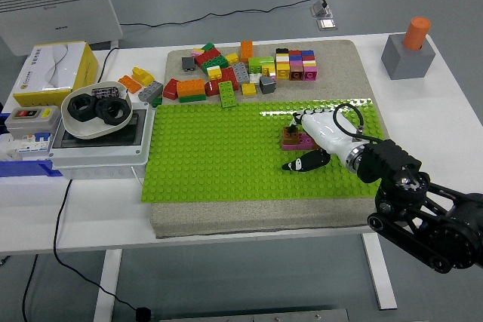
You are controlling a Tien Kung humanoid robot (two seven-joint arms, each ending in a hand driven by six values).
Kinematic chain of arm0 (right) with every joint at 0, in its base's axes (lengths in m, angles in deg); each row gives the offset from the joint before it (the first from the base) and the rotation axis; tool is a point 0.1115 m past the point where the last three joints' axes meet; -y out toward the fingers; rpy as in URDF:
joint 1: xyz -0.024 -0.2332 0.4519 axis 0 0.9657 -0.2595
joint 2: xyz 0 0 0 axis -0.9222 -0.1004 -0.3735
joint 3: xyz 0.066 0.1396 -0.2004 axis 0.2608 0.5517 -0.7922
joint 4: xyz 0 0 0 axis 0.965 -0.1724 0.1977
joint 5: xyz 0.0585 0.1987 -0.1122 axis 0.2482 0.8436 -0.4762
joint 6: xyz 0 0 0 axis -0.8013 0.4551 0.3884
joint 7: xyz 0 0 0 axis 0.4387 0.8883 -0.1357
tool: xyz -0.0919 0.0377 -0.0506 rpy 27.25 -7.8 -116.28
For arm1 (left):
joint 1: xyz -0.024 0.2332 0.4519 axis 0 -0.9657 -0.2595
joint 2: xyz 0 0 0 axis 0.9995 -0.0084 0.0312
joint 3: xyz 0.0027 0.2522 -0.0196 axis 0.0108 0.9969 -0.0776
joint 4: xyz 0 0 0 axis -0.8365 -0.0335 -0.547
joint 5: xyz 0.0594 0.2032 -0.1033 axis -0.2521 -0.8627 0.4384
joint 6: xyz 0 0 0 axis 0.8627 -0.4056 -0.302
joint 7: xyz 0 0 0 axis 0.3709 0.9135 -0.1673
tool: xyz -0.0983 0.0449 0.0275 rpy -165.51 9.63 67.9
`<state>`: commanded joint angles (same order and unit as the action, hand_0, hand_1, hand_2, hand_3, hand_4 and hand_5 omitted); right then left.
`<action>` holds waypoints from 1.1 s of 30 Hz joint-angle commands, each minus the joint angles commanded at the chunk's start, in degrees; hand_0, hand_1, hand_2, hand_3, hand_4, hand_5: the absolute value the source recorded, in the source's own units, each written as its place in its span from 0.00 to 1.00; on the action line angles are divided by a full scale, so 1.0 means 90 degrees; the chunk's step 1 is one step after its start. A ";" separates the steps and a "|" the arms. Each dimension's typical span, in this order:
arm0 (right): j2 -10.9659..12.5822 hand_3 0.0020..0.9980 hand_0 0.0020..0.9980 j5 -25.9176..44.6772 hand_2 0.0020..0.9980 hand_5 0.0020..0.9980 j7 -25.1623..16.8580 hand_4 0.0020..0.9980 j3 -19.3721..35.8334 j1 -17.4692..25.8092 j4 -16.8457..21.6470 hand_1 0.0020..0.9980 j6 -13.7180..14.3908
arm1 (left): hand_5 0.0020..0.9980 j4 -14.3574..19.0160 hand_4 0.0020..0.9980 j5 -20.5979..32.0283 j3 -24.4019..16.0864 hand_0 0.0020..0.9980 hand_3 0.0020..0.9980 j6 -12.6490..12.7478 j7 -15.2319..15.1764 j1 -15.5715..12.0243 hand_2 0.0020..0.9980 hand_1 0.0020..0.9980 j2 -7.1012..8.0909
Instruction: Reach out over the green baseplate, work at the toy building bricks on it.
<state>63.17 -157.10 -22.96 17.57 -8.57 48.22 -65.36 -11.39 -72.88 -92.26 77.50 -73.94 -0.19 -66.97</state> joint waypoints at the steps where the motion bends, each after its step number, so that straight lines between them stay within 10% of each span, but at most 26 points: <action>1: -0.0004 0.67 0.89 0.0006 0.92 0.49 -0.0002 1.00 -0.0015 -0.0001 -0.0015 0.91 0.0002 | 0.31 0.0000 0.63 0.0000 0.0001 0.77 0.44 0.0000 0.0000 0.0000 0.60 0.71 -0.0001; 33: 0.0022 0.67 0.89 0.0164 0.91 0.50 -0.0179 0.97 0.0058 -0.0008 -0.0057 0.91 0.0238 | 0.31 -0.0007 0.62 0.0000 -0.0010 0.77 0.44 0.0018 0.0017 -0.0034 0.60 0.71 -0.0011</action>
<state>63.37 -155.62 -24.57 18.10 -8.64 47.70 -63.21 -11.46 -72.88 -92.36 77.66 -73.78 -0.50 -67.08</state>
